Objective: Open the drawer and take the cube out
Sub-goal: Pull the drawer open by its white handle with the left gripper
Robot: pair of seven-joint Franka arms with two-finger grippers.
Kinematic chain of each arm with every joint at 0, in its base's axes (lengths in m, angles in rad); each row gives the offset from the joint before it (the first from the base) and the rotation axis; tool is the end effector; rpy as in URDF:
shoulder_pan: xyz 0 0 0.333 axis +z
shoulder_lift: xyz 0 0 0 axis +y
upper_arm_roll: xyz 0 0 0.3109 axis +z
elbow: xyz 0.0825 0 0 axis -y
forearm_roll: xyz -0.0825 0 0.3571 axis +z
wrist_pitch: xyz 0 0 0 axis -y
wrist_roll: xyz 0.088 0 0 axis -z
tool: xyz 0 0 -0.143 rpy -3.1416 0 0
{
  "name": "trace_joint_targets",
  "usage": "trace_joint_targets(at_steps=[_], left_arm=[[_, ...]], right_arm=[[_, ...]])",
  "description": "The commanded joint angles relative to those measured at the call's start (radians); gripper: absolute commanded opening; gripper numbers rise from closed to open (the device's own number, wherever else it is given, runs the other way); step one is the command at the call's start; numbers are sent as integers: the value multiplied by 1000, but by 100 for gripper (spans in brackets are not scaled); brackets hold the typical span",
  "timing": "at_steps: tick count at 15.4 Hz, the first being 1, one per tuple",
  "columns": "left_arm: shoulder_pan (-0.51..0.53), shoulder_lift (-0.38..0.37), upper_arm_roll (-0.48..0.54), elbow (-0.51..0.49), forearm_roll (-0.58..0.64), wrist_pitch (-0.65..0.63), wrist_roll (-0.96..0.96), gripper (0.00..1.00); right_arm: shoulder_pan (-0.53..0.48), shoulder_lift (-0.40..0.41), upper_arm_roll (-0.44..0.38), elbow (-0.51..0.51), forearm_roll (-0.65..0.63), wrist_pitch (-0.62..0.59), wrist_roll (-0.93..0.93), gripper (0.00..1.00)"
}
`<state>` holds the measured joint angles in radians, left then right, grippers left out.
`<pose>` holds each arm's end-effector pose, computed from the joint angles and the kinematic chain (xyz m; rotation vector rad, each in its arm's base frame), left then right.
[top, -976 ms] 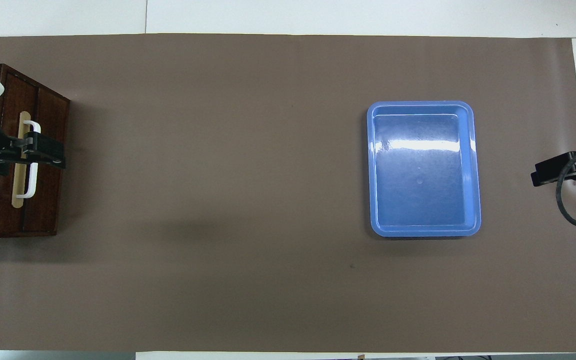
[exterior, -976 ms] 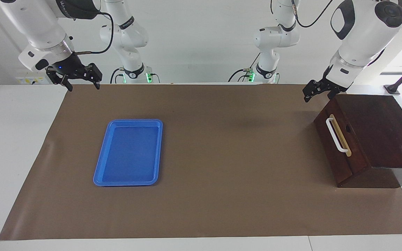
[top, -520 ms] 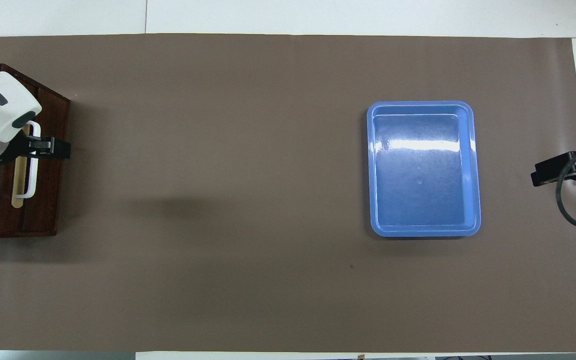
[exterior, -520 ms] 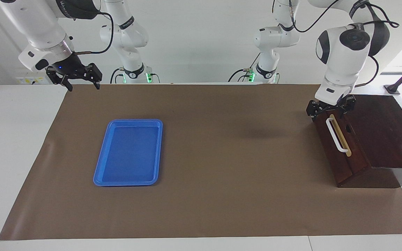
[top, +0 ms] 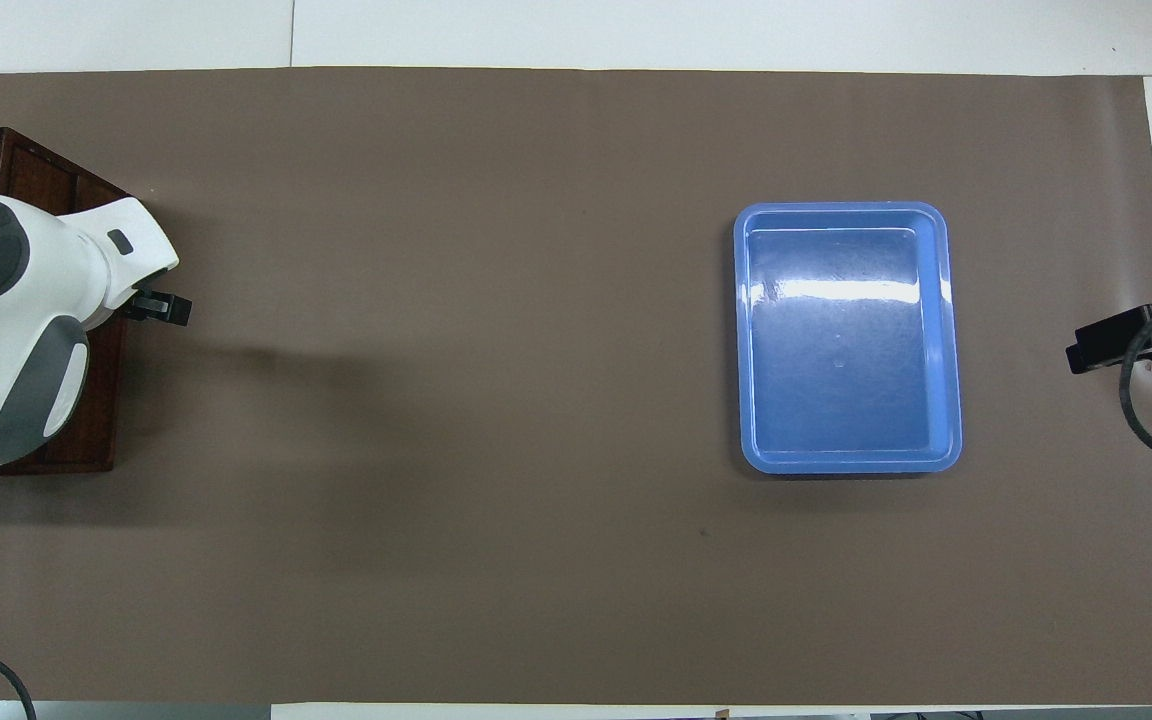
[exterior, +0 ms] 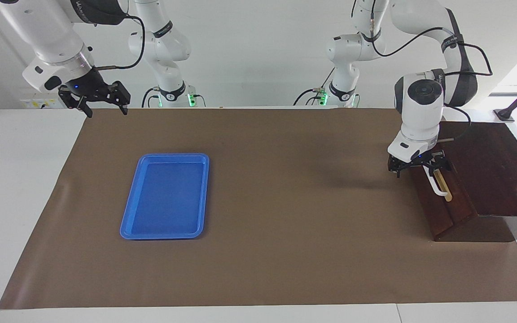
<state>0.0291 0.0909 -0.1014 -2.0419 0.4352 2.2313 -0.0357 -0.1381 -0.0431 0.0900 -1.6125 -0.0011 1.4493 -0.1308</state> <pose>0.5614 -0.0150 0.3857 -2.7672 0.4015 -0.1650 0.4957 -0.0231 0.5776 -3.1275 -0.1288 0.1884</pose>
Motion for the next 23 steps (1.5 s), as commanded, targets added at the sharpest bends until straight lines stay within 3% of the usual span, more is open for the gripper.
trace_joint_targets(at_steps=[1, 4, 12, 14, 17, 23], left_arm=[[34, -14, 3, -67, 19, 99, 33, 100], [48, 1, 2, -66, 71, 103, 34, 100], [74, 18, 0, -72, 71, 162, 47, 100], [48, 21, -6, -74, 69, 165, -14, 100], [-90, 18, -6, -72, 50, 143, -233, 100], [-224, 23, -6, -32, -104, 88, -446, 100]], right_arm=[[-21, 5, 8, 10, -17, 37, -35, 100], [-18, 5, 7, 6, -17, 54, -33, 100], [-28, -1, 7, -12, -16, 75, -32, 100], [-31, -3, 7, -15, -17, 88, -33, 100], [-31, -1, 5, -15, -19, 92, -33, 100], [-67, 6, 5, -7, -13, 233, -33, 100]])
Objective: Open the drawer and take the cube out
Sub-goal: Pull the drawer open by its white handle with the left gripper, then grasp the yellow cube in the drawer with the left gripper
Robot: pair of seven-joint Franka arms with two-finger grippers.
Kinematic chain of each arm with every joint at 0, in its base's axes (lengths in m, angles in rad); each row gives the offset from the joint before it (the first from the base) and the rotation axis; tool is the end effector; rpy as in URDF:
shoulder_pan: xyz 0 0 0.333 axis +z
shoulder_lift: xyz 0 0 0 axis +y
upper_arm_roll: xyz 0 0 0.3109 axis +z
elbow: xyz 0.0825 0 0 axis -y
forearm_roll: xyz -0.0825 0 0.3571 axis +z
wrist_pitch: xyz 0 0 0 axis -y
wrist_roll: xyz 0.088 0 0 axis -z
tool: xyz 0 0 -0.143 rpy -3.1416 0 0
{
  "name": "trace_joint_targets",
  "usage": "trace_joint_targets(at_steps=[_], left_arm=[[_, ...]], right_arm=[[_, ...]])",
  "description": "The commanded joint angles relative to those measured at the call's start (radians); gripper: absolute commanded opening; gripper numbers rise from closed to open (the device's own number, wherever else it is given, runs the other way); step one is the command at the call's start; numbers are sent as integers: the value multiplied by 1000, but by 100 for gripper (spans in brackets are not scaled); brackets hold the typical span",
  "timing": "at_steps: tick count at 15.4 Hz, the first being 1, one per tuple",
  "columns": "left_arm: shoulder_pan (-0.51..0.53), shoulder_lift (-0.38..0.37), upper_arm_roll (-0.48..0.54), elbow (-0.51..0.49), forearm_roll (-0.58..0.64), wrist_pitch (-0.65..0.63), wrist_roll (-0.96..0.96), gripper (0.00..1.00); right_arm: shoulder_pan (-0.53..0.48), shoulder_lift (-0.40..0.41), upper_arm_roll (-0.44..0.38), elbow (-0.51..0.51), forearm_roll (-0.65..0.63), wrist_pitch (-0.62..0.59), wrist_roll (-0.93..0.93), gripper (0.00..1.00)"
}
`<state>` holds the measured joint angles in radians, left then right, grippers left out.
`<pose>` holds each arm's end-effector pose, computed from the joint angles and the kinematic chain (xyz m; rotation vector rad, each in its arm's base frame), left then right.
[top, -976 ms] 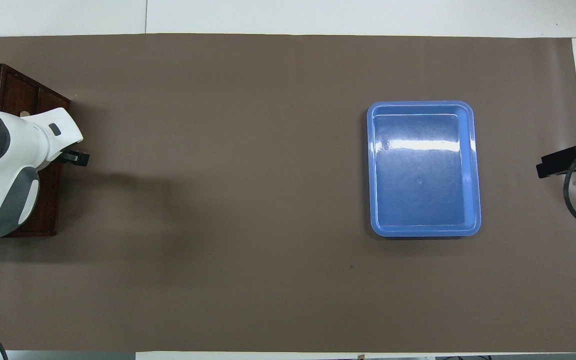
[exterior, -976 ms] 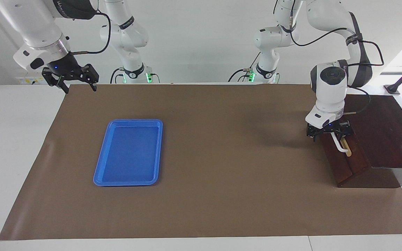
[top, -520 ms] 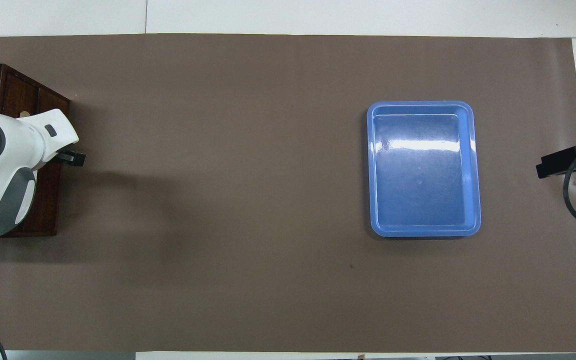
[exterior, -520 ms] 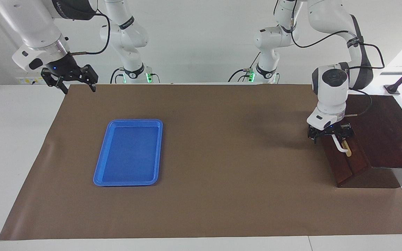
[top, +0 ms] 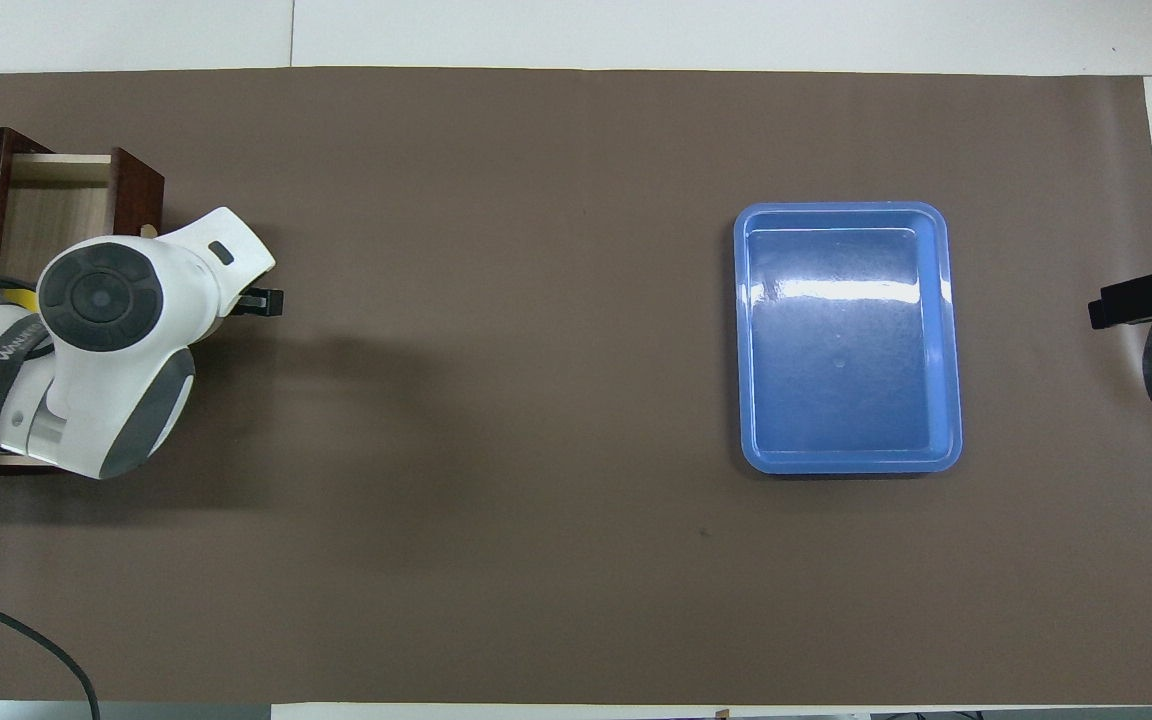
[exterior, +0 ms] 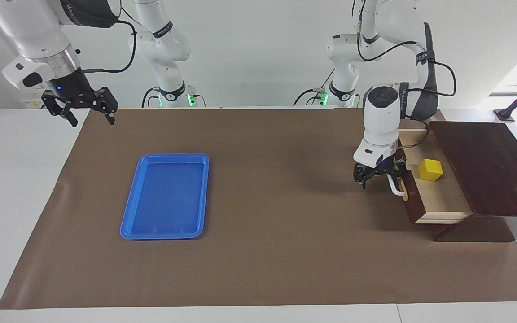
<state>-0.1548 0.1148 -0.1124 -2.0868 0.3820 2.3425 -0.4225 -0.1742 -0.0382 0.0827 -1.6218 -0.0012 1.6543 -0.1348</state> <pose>0.5478 -0.1332 0.3618 -2.9053 0.1331 -0.3327 0.5245 -0.0475 0.5882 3.1267 0.0679 0.1089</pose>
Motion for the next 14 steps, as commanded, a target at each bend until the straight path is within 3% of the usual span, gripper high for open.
trace_joint_targets(at_steps=[1, 4, 7, 9, 14], left_arm=[[-52, 3, 6, 27, -57, -28, -77, 100], [-52, 9, 7, 75, -100, -101, -78, 100], [-39, 49, 8, 297, -167, -329, -78, 100], [7, 52, 16, 393, -213, -405, -78, 100], [168, -6, 17, 363, -264, -437, -87, 100]], right_arm=[[-25, -3, 14, -1, -16, 21, -29, 100], [-18, -8, 15, -13, -19, 54, -19, 100], [-13, -8, 17, -12, -19, 42, -29, 100], [-27, -9, 16, -9, -19, 25, -60, 100], [-54, -9, 14, -9, -17, 27, -72, 100]])
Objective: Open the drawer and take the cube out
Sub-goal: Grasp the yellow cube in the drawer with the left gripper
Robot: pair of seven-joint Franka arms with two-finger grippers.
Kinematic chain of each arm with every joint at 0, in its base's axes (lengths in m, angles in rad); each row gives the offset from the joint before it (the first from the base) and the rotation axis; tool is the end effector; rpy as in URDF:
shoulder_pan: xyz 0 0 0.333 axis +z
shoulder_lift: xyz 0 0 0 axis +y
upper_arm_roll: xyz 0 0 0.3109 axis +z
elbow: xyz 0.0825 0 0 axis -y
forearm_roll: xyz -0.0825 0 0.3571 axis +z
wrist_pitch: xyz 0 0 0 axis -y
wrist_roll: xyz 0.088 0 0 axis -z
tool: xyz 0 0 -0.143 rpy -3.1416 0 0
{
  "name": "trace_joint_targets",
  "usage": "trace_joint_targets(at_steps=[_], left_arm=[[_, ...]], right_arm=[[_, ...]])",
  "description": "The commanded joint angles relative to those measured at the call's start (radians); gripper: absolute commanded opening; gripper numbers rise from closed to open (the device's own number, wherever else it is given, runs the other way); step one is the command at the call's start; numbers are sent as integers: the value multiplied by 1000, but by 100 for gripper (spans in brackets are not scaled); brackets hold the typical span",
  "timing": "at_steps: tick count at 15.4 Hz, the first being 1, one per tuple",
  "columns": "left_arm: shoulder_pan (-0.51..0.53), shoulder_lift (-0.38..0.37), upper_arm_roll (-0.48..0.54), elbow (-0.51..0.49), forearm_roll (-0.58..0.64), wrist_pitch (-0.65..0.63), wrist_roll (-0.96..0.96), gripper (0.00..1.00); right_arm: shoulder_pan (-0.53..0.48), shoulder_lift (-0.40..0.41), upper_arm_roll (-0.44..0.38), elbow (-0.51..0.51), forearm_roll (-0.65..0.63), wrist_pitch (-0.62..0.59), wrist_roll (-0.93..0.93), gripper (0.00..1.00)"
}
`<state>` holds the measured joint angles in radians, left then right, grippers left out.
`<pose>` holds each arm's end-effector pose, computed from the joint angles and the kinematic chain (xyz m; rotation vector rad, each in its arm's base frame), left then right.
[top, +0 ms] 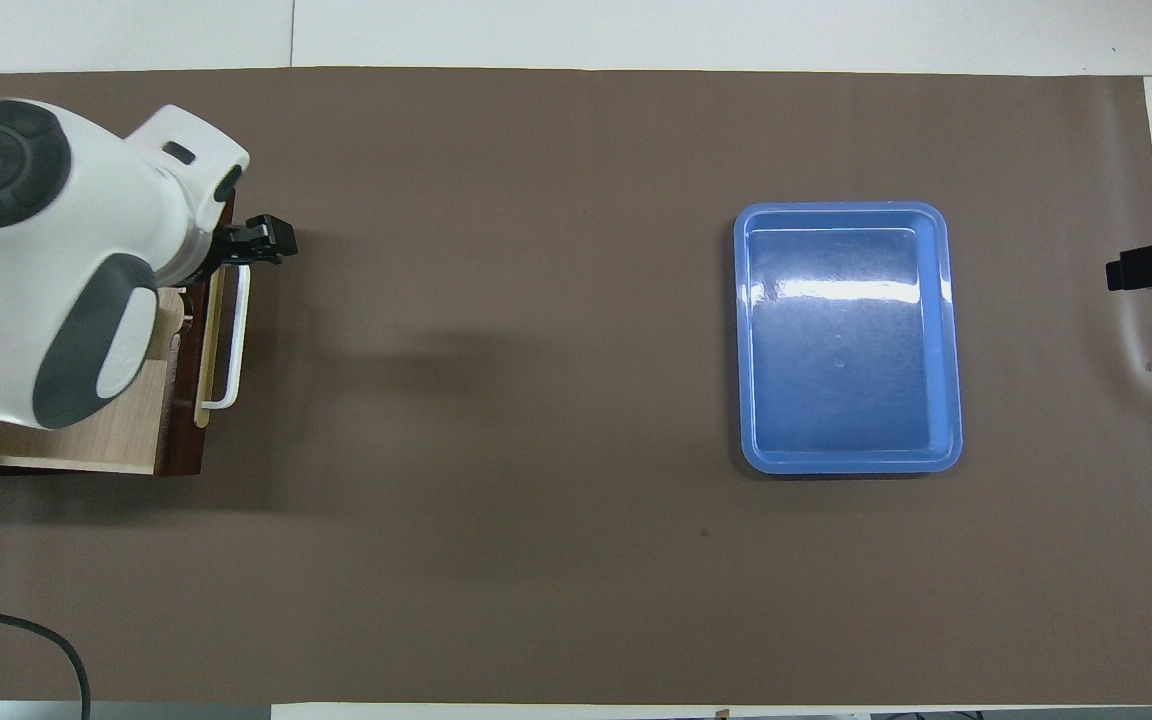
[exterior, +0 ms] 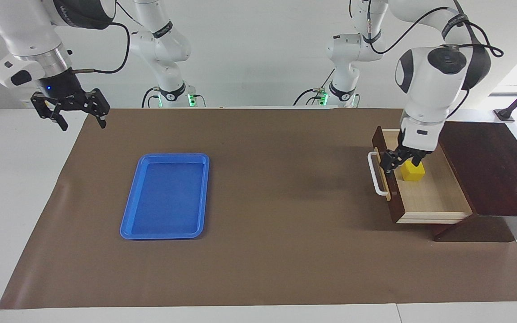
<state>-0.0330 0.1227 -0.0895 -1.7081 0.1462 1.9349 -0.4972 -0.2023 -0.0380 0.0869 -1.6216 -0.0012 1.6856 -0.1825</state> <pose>0.5865 -0.0551 0.4875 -3.0024 -0.5014 -0.2116 0.5274 -0.0605 0.5914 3.1164 0.1049 0.1561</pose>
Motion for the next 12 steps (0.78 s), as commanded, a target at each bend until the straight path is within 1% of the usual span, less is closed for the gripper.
trace_joint_targets(at_steps=[1, 4, 6, 7, 9, 10, 12], left_arm=[[63, -29, -4, -45, -30, -22, -52, 100], [145, -57, -6, -123, -31, 42, -364, 100], [154, -99, -6, -224, -31, 126, -515, 100], [156, -115, -6, -275, -31, 160, -576, 100], [163, -136, -6, -329, -31, 174, -665, 100], [169, -137, -6, -337, -31, 185, -702, 100], [168, -133, -6, -341, -31, 197, -759, 100]], right_arm=[[-29, -10, 7, -9, -14, -6, -26, 100], [-35, -11, 5, -14, -14, -14, -22, 100], [-37, -17, 5, -21, -8, -36, -11, 100], [-43, -19, 5, -23, -5, -44, -11, 100], [-55, -20, 5, -26, -3, -70, -15, 100], [-55, -20, 7, -27, -3, -73, -14, 100], [-51, -33, 7, -72, 0, -67, 39, 100]])
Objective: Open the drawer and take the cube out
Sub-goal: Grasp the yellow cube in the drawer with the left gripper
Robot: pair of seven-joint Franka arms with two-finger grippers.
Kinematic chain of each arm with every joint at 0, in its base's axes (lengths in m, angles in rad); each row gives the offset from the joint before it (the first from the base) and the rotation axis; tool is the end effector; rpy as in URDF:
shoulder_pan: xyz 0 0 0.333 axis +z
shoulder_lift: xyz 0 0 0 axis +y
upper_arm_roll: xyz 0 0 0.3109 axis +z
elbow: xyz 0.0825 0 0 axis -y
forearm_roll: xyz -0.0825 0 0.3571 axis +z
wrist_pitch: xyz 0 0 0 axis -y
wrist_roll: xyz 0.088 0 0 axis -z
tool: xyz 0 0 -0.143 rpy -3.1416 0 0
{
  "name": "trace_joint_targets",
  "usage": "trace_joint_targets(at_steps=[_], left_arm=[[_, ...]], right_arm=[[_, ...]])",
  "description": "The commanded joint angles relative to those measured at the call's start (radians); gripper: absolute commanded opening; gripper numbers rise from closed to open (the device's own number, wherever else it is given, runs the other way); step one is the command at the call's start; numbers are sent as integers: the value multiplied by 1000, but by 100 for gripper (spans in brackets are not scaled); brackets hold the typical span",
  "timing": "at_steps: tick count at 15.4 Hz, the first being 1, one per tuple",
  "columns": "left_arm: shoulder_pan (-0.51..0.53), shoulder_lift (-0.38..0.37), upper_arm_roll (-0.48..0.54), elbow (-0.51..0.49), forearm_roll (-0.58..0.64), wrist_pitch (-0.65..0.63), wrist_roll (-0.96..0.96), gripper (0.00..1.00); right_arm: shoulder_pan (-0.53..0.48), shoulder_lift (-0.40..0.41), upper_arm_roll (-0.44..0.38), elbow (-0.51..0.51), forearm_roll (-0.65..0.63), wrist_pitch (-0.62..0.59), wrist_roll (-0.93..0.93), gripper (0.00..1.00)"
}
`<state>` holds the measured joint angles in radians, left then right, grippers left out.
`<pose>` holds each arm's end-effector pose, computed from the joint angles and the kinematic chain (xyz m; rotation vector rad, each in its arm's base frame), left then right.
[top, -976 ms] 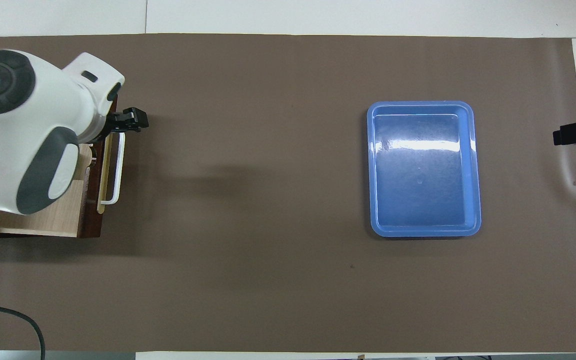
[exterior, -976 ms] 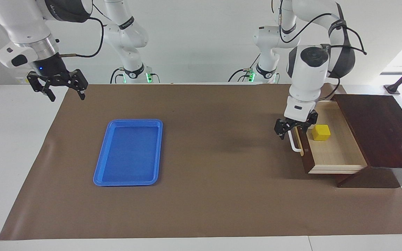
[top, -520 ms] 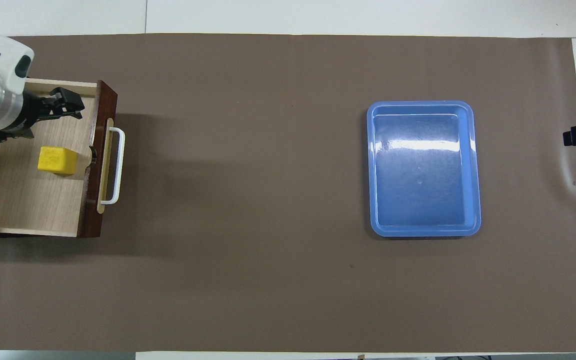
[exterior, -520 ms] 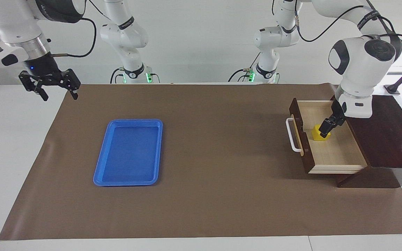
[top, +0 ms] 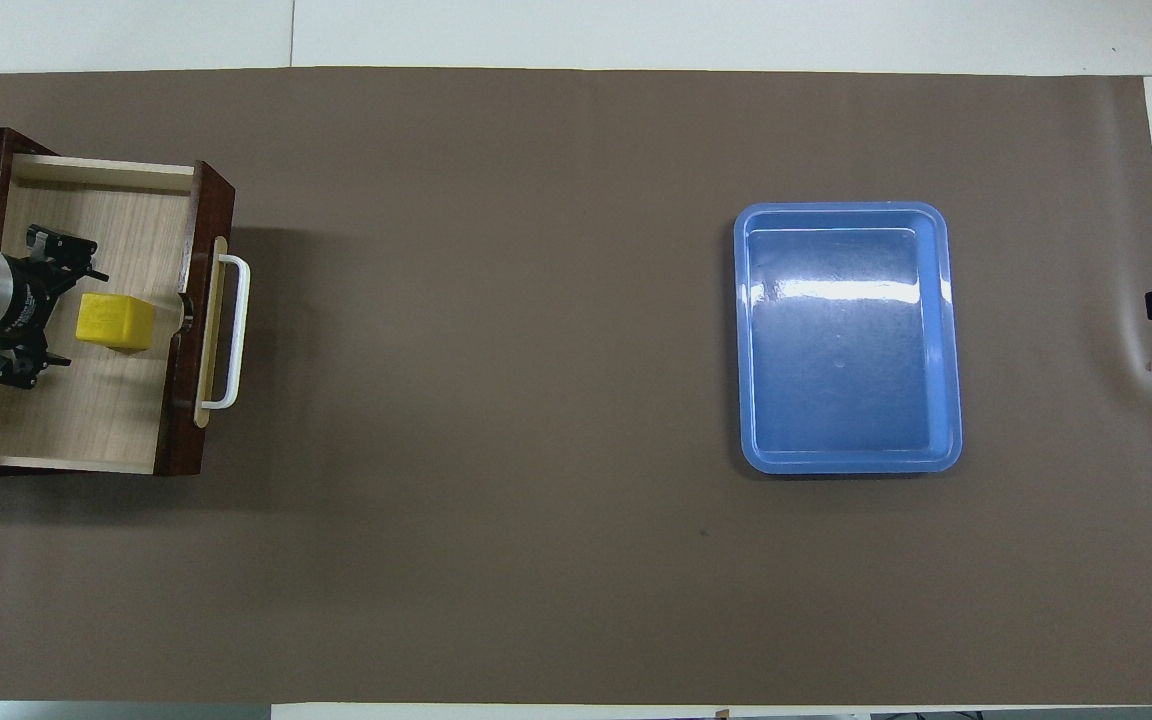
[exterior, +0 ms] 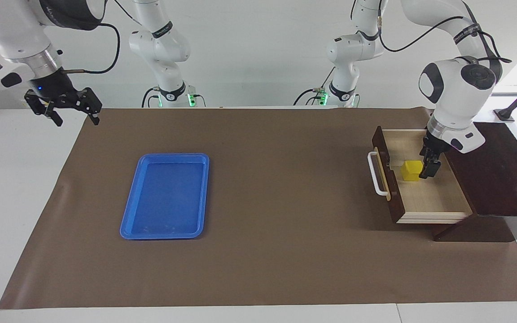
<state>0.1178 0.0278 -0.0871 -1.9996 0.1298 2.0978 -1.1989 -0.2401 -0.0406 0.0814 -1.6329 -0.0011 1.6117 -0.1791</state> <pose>0.5455 0.0273 0.4223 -2.5705 -1.6994 -0.1860 0.5130 -0.0815 0.5805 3.1337 0.0320 0.0286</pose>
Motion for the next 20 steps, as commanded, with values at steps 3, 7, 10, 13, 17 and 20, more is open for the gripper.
trace_joint_targets(at_steps=[3, 7, 10, 13, 17, 20], left_arm=[[6, -31, -8, -67, -15, 51, -73, 94], [6, -22, -10, -58, -15, 82, -114, 21], [-12, -6, -11, 66, -16, -25, -114, 0], [-46, -9, -20, 217, -97, -172, -119, 0], [-205, -14, -22, 259, -148, -251, -308, 0], [-337, -28, -25, 228, -167, -248, -480, 0]], right_arm=[[5, -31, 17, -112, 33, 8, 212, 100], [27, -25, 21, -180, 114, 2, 444, 100], [74, 22, 21, -196, 206, 14, 668, 100], [133, 67, 21, -205, 272, 62, 841, 100], [215, 105, 21, -243, 374, 152, 1045, 100], [268, 130, 21, -283, 461, 243, 1147, 100]])
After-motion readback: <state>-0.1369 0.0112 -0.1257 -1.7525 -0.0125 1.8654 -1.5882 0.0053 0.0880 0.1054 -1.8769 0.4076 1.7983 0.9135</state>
